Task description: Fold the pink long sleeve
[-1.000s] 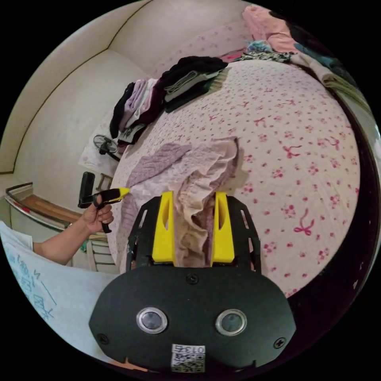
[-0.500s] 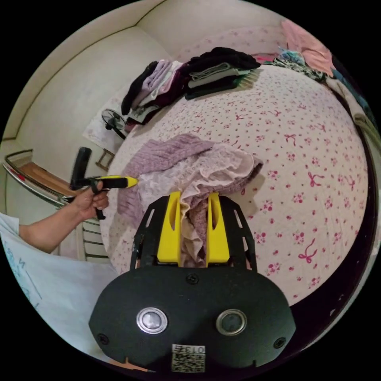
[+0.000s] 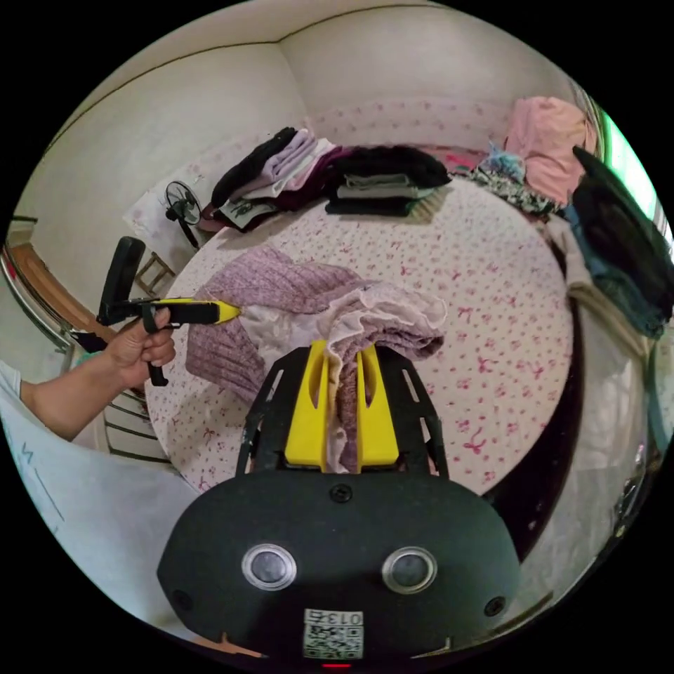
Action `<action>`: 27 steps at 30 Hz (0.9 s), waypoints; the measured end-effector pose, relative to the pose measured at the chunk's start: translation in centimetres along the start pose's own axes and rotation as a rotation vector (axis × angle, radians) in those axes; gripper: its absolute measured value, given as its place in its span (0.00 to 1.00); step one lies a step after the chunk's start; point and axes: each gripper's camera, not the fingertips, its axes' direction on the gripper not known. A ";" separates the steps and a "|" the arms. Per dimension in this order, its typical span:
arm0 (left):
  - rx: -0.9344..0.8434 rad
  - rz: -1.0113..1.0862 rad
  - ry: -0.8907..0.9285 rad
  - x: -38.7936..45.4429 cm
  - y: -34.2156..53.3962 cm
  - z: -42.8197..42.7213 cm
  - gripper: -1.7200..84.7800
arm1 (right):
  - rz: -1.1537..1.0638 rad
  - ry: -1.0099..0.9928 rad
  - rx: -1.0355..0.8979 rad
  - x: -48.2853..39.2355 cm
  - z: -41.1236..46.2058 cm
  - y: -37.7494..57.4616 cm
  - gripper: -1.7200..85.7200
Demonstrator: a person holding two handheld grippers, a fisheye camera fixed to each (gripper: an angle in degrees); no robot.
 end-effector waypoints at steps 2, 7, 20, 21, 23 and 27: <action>0.037 0.030 0.043 2.0 -1.3 0.6 0.13 | -0.016 0.060 0.058 0.3 -4.1 -0.7 0.09; 0.101 0.169 0.181 9.3 -7.8 4.4 0.13 | -0.011 0.193 0.176 3.5 -13.2 -2.6 0.09; 0.172 0.485 0.277 31.6 -30.8 22.3 0.13 | -0.023 0.593 0.288 23.6 -33.1 -14.9 0.09; 0.172 0.484 0.275 33.2 -32.8 24.1 0.13 | -0.026 0.604 0.285 24.6 -33.7 -15.7 0.09; 0.164 0.466 0.270 35.1 -35.7 26.9 0.13 | -0.028 0.633 0.266 28.5 -35.4 -18.8 0.09; 0.149 0.421 0.204 38.3 -40.7 32.9 0.13 | 0.020 0.598 0.222 34.9 -36.1 -23.0 0.10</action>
